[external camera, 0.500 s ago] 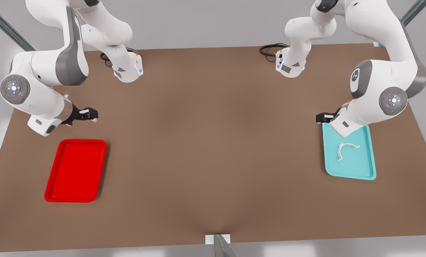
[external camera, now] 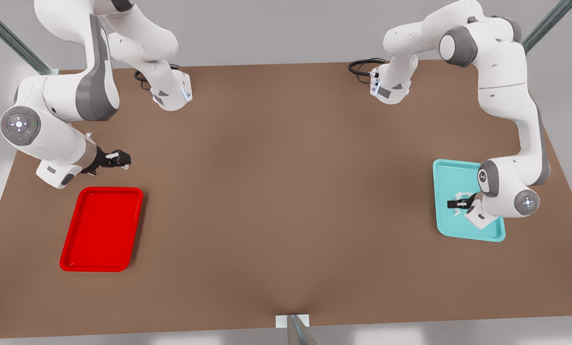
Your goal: Take the drainage pipe clamp from the left arm, pass it to the right arm, and place it in the plate on the right side
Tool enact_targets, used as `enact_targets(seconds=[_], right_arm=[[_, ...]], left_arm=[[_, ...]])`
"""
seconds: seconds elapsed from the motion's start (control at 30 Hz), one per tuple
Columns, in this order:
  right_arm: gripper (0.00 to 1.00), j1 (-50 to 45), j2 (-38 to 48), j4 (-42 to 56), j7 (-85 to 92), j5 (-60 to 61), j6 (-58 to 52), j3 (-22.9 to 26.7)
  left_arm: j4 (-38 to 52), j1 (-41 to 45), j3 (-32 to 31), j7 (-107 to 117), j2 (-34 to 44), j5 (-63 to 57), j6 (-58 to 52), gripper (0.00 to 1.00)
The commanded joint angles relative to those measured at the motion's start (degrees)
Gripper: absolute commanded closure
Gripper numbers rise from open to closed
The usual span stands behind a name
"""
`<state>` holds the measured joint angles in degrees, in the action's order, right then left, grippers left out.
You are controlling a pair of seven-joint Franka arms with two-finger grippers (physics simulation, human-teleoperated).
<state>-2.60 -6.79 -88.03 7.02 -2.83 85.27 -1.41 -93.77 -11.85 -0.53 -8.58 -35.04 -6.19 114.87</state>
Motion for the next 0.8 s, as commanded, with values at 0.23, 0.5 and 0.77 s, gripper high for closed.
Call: enact_targets(seconds=[0.23, 0.5, 0.77], right_arm=[[0.0, -0.7, -0.9, 0.1, 0.7, -0.1, 0.9, 0.0], [0.0, -0.7, -1.0, 0.1, 0.7, -0.2, 0.9, -0.1], [0.0, -0.7, -1.1, 0.1, 0.7, -0.3, 1.0, -0.3]], left_arm=[[-10.7, -1.3, 2.3, -20.2, -0.6, 1.5, 26.2, 0.0], [-14.2, -1.7, 2.5, -20.2, -0.7, 4.0, 29.4, 0.23], [-14.2, -1.7, 2.6, -20.2, 0.0, 4.0, 27.4, 0.4]])
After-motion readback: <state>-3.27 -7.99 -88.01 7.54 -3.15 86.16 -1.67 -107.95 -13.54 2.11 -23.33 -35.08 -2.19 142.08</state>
